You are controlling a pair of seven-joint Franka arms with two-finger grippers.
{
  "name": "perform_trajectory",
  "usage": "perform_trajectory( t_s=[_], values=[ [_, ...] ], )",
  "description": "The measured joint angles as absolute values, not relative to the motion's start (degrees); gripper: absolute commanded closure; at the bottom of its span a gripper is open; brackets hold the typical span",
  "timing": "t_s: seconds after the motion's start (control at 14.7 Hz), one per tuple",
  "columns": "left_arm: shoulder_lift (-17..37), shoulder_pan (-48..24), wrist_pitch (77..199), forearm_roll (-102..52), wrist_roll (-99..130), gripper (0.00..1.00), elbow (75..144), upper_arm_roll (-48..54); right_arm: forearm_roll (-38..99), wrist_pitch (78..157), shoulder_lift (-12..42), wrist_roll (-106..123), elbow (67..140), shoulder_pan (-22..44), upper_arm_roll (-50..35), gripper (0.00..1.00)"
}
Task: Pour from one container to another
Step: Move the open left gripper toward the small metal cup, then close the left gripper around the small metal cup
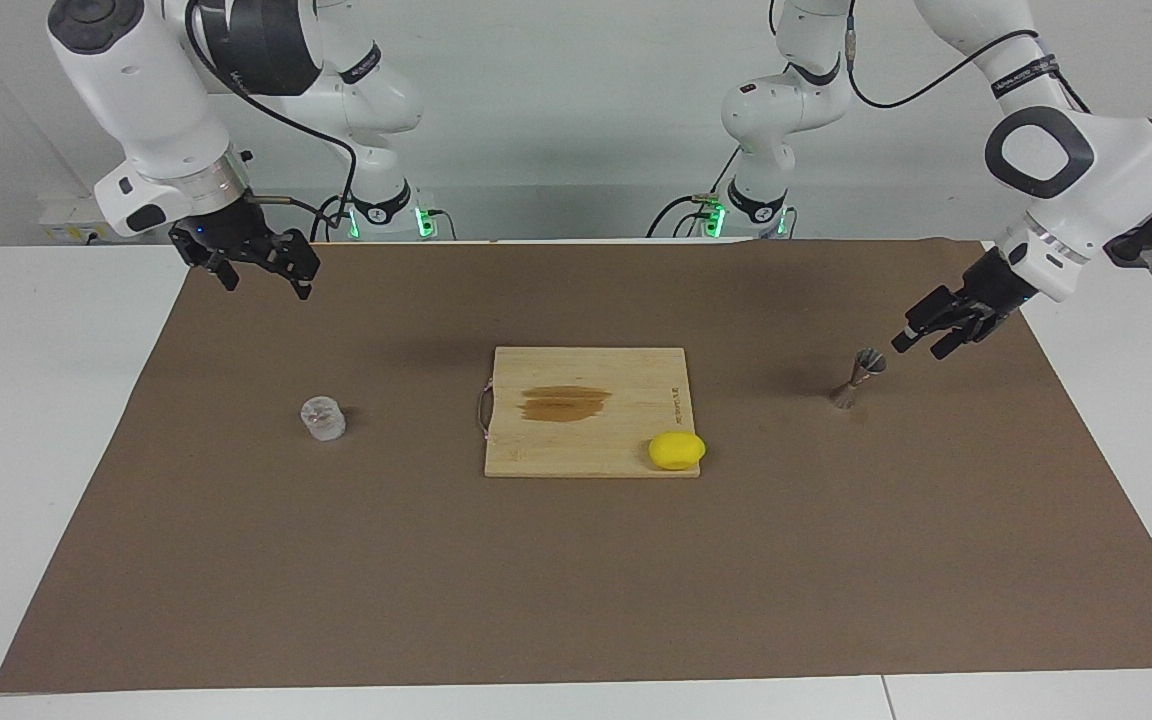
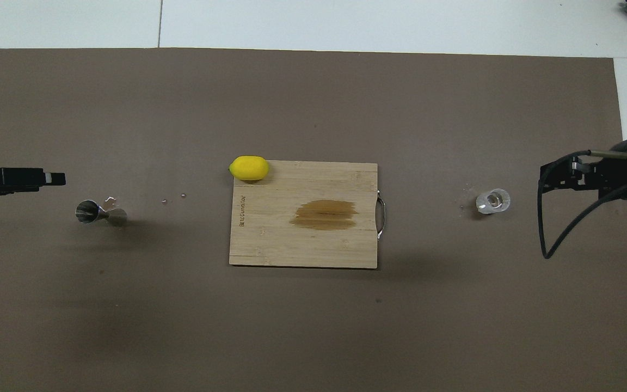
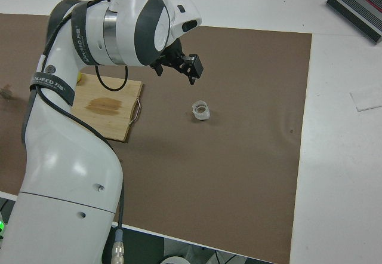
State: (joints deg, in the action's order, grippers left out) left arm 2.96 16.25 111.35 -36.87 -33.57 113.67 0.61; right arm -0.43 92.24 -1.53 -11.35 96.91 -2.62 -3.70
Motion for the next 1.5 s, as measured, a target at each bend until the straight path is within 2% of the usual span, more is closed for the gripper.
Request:
perform_trajectory(
  t_s=[0.48,1.5],
  values=[
    [10.12,21.62,102.32,-52.82,-67.8,0.0,113.68,0.6,-0.43,92.24,-1.53,-11.35,96.91,-2.62,-3.7,0.0],
    [17.74,27.47,88.31,-64.29,-116.61,0.0,116.93,0.61,-0.43,92.24,-1.53,-11.35,96.91,-2.62,-3.7,0.0]
  ],
)
